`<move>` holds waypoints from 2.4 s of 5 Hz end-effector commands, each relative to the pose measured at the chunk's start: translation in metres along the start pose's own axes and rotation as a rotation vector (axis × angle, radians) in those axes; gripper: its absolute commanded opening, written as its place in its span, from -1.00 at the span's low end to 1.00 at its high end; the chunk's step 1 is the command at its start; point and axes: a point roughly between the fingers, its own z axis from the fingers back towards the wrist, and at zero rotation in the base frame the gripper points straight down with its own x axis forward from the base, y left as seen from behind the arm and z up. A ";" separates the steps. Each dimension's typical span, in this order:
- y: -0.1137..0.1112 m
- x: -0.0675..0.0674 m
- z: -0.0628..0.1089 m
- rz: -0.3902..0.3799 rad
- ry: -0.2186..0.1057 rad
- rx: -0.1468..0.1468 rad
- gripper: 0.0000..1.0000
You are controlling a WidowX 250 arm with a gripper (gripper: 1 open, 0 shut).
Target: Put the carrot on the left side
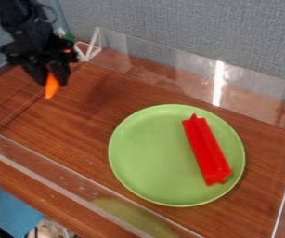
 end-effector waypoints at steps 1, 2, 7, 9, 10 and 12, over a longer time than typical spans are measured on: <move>-0.006 0.025 0.003 -0.093 -0.043 -0.025 -1.00; -0.005 0.032 -0.004 -0.148 -0.039 -0.043 -1.00; 0.025 0.014 -0.029 -0.089 -0.019 -0.005 1.00; 0.011 0.014 -0.017 -0.275 -0.008 -0.066 1.00; -0.005 0.019 -0.030 -0.226 -0.014 -0.061 1.00; -0.035 0.016 -0.057 -0.190 -0.005 -0.076 1.00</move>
